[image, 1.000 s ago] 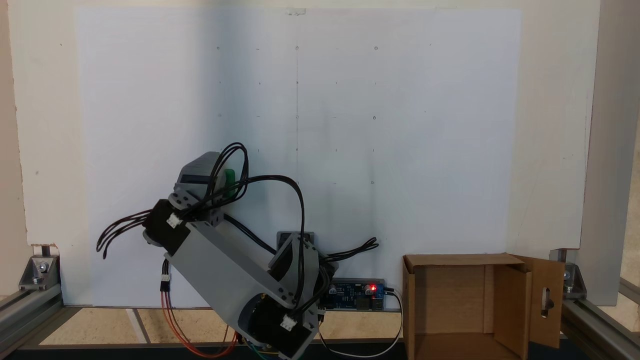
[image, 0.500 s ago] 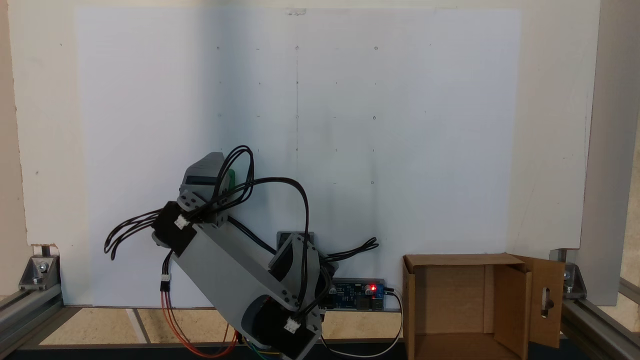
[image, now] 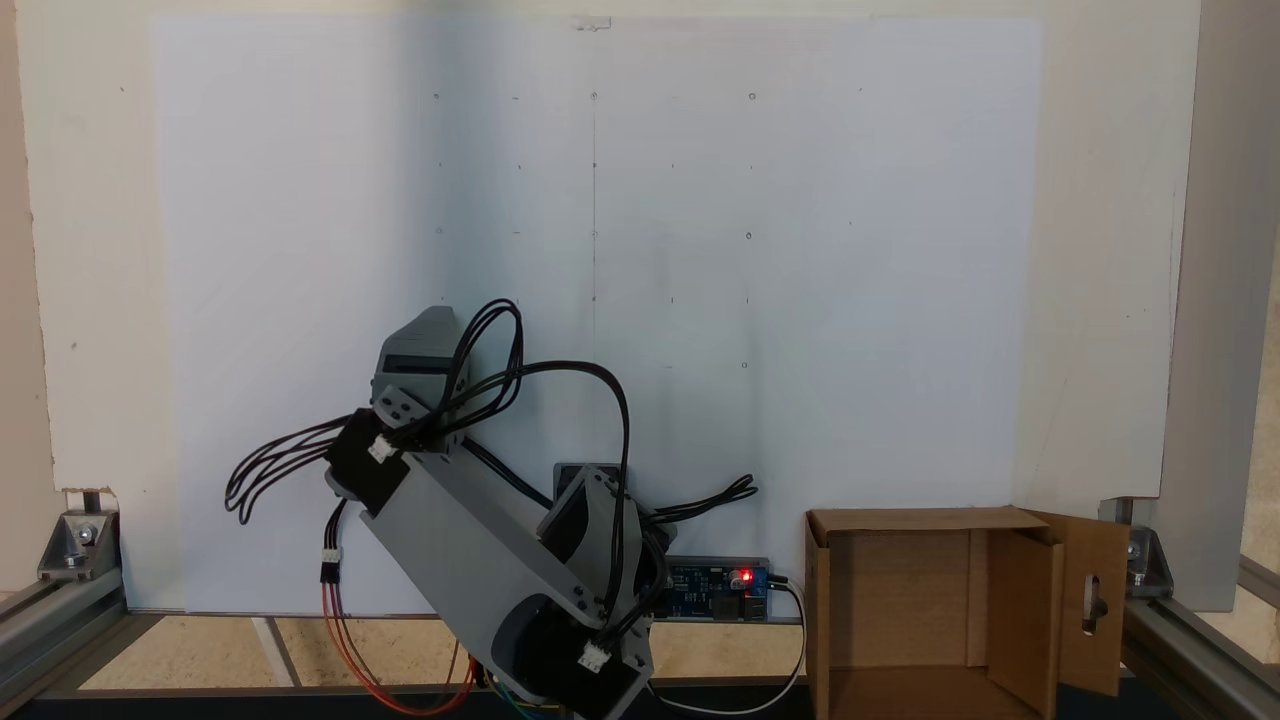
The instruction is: Grasp a green dice and put it in the bin.
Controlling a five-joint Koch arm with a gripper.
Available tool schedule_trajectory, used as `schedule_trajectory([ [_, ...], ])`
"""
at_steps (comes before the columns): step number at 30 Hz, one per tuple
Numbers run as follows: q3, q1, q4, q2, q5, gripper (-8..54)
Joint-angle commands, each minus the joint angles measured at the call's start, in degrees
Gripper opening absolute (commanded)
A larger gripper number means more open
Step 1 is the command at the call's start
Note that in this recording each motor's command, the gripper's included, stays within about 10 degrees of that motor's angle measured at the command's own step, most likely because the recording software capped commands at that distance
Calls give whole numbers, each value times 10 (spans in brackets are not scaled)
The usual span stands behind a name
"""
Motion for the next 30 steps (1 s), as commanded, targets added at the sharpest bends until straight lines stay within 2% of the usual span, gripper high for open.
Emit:
schedule_trajectory([
  [1, -11, 0, -18, 18, 39, 418],
  [26, -5, 8, -46, -38, 35, 412],
  [30, -2, 10, -46, -38, 33, 381],
])
